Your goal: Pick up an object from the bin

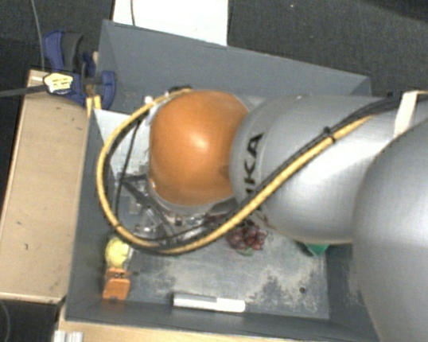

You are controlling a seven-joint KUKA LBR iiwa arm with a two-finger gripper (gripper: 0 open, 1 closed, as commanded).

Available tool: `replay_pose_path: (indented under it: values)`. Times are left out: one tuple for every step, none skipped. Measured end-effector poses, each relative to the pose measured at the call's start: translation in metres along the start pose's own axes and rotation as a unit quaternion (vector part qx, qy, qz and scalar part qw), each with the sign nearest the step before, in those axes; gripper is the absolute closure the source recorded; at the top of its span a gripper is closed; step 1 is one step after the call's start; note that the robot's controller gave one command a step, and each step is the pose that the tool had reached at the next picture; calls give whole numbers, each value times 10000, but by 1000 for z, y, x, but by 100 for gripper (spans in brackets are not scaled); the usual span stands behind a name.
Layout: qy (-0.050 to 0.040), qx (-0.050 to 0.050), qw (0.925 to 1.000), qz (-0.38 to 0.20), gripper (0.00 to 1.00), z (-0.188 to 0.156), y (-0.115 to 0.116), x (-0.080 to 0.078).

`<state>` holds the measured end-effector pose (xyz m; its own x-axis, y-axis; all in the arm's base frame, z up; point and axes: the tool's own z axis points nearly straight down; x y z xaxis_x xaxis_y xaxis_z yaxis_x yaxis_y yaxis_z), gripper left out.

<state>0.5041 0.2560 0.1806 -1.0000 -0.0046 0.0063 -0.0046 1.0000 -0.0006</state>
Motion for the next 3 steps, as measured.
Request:
replay_pose_path:
  values:
    - [-40,-11,10000,39,0,-5,-1,-2]
    - [-38,-19,9763,-2165,0,99,0,-8]
    - [-60,-15,9770,-2133,0,77,-2,-6]
